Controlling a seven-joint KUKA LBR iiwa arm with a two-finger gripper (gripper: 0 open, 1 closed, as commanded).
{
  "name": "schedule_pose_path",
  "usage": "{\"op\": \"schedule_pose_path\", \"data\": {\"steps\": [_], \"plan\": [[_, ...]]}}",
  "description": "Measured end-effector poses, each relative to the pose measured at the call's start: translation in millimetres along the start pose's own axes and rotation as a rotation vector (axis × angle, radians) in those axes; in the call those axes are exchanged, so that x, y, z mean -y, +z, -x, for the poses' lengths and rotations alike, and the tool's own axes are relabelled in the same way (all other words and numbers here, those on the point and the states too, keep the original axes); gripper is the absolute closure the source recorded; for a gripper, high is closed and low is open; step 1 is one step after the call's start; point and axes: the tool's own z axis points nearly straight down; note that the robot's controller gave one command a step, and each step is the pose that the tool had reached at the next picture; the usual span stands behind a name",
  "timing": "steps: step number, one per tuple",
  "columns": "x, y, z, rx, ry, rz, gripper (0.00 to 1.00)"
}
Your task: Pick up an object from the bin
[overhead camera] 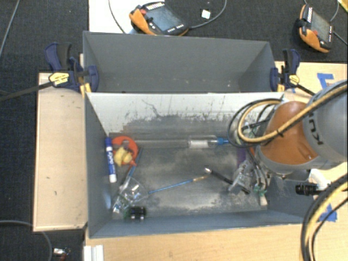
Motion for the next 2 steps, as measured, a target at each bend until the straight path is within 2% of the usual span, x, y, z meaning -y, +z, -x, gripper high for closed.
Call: {"op": "schedule_pose_path", "data": {"steps": [1,2], "plan": [[1,-27,-0.9,-0.003,-0.002,-0.001,1.00],[0,-45,0.3,0.001,-0.003,0.001,1.00]]}}
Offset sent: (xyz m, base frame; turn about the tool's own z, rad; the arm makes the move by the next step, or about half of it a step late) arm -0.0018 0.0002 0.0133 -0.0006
